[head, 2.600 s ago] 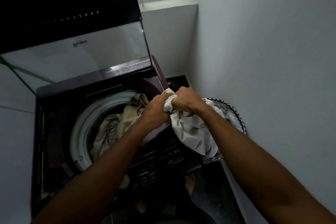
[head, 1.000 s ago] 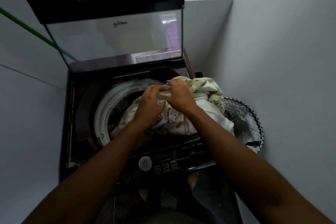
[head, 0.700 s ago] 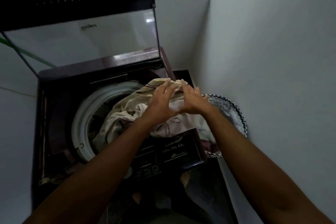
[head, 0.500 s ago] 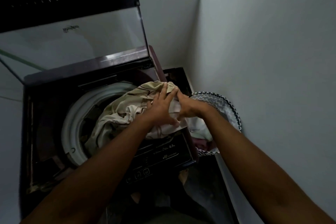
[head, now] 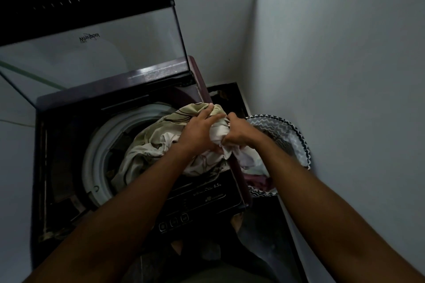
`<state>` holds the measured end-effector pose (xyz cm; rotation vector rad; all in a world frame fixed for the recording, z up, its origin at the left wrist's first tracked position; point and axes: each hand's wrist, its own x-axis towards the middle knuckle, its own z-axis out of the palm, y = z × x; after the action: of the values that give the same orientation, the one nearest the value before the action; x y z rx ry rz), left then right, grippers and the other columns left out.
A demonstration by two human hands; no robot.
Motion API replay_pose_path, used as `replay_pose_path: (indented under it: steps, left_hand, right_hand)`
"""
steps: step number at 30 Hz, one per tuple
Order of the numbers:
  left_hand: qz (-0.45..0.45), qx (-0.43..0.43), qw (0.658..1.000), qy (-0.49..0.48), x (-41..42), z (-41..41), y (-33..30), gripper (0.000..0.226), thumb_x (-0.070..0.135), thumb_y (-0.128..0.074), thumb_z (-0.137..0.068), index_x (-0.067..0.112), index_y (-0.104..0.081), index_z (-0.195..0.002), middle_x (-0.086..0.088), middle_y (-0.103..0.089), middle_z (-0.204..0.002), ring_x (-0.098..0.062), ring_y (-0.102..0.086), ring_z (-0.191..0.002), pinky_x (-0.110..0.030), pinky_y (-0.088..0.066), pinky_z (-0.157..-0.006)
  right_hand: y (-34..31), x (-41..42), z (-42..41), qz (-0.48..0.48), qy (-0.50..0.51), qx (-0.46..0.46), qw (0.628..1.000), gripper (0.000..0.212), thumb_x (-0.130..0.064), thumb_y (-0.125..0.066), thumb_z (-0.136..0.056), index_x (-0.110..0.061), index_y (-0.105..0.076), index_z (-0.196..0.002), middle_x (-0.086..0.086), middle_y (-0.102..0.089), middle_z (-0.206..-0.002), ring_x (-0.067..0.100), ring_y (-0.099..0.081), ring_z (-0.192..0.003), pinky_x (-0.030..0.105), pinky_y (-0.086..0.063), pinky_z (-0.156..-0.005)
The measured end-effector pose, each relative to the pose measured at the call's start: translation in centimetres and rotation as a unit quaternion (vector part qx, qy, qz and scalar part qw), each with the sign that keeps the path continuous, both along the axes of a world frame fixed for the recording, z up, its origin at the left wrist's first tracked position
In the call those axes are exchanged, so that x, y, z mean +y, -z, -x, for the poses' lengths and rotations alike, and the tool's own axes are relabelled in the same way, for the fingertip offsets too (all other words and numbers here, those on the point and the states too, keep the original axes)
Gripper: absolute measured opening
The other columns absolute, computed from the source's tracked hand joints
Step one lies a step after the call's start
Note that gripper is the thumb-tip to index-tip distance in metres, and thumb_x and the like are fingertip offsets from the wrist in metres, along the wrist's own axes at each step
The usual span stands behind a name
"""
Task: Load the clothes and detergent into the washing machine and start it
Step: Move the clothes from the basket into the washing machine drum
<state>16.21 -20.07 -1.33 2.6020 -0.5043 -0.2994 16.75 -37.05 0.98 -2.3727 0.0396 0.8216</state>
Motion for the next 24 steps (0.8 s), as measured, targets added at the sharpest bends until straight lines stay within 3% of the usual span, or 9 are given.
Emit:
replay_pose_path:
  steps: [4,8,11,15,18,20,22,24]
  left_hand:
    - [0.055,0.007,0.998,-0.016,0.5,-0.3,-0.1,0.089,0.043,-0.089,-0.059,0.035,-0.049,-0.139,0.001,-0.027,-0.161,-0.023,-0.034,-0.144,-0.044,-0.039,-0.109]
    - [0.122,0.025,0.991,-0.046,0.8,0.0,-0.6,0.080,0.031,-0.086,-0.064,0.022,-0.051,-0.134,-0.002,-0.042,-0.146,-0.022,-0.045,-0.131,-0.039,-0.044,-0.104]
    - [0.152,0.011,0.985,-0.080,1.2,0.4,-1.3,0.074,0.020,-0.083,-0.066,0.015,-0.051,-0.132,-0.005,-0.048,-0.132,-0.020,-0.049,-0.120,-0.033,-0.044,-0.098]
    - [0.171,-0.005,0.978,-0.122,2.7,0.9,-2.1,0.066,0.016,-0.080,-0.069,0.015,-0.051,-0.128,0.000,-0.046,-0.123,-0.012,-0.049,-0.104,-0.021,-0.039,-0.086]
    - [0.196,-0.009,0.968,-0.155,4.2,1.3,-2.6,0.058,0.017,-0.079,-0.069,0.016,-0.052,-0.121,-0.001,-0.046,-0.117,-0.010,-0.047,-0.097,-0.022,-0.041,-0.083]
    - [0.211,-0.010,0.960,-0.185,5.7,1.7,-2.8,0.057,0.018,-0.079,-0.070,0.016,-0.052,-0.120,-0.002,-0.046,-0.115,-0.011,-0.049,-0.095,-0.012,-0.039,-0.077]
    - [0.220,-0.013,0.952,-0.214,7.3,2.2,-2.8,0.055,0.020,-0.080,-0.071,0.018,-0.052,-0.118,-0.001,-0.046,-0.114,-0.010,-0.050,-0.092,-0.001,-0.035,-0.069]
    - [0.231,-0.018,0.944,-0.237,9.1,3.0,-2.7,0.053,0.023,-0.080,-0.072,0.020,-0.052,-0.117,0.001,-0.046,-0.113,-0.009,-0.052,-0.091,0.000,-0.035,-0.067]
  right_hand:
    - [-0.2,0.5,0.4,0.020,0.050,-0.094,0.994,0.046,-0.023,-0.075,-0.071,-0.008,-0.055,-0.109,0.010,-0.060,-0.098,0.025,-0.058,-0.083,0.026,-0.038,-0.056]
    - [-0.4,2.0,1.1,-0.012,0.136,-0.147,0.980,0.036,-0.018,-0.069,-0.072,-0.007,-0.061,-0.105,0.004,-0.058,-0.088,0.023,-0.056,-0.078,0.025,-0.039,-0.065]
    - [-0.7,3.1,1.3,-0.050,0.173,-0.174,0.968,0.031,-0.018,-0.068,-0.068,-0.009,-0.064,-0.098,0.005,-0.065,-0.085,0.023,-0.060,-0.077,0.024,-0.041,-0.063]
    - [-1.5,4.8,1.0,-0.085,0.171,-0.203,0.960,0.025,-0.015,-0.070,-0.065,-0.009,-0.067,-0.090,0.004,-0.068,-0.077,0.017,-0.060,-0.067,0.016,-0.039,-0.050]
    - [-2.2,6.7,0.9,-0.122,0.157,-0.217,0.956,0.021,-0.017,-0.070,-0.063,-0.013,-0.068,-0.083,-0.001,-0.066,-0.072,0.006,-0.057,-0.060,0.015,-0.038,-0.051]
    - [-2.4,8.4,0.9,-0.141,0.145,-0.226,0.953,0.018,-0.016,-0.070,-0.062,-0.015,-0.067,-0.079,0.000,-0.066,-0.072,0.007,-0.057,-0.060,0.015,-0.040,-0.049]
    - [-2.6,10.2,0.9,-0.149,0.129,-0.225,0.954,0.018,-0.015,-0.070,-0.062,-0.012,-0.067,-0.079,0.004,-0.067,-0.075,0.015,-0.062,-0.065,0.022,-0.047,-0.047]
    - [-2.6,12.3,1.1,-0.157,0.107,-0.224,0.956,0.024,-0.018,-0.070,-0.061,-0.008,-0.067,-0.082,0.007,-0.069,-0.078,0.020,-0.064,-0.071,0.030,-0.051,-0.052]
